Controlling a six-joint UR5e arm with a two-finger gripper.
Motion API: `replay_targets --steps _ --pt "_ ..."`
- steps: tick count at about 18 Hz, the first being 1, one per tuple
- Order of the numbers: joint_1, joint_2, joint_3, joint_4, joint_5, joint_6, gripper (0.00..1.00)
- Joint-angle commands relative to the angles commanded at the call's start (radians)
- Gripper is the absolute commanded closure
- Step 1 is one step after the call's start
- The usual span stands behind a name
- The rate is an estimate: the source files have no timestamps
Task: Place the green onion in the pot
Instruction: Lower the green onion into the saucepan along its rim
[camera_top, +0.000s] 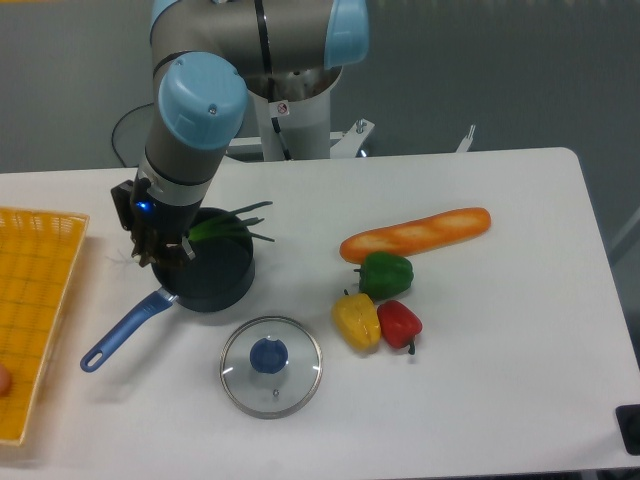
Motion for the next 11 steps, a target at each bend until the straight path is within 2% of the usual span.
replay_targets --steps 7,11 --pt "0.009 0.003 0.0 0.035 -0.044 -0.038 0.82" --pt "0.009 0.002 0.0 0.071 -0.09 -0.103 0.83"
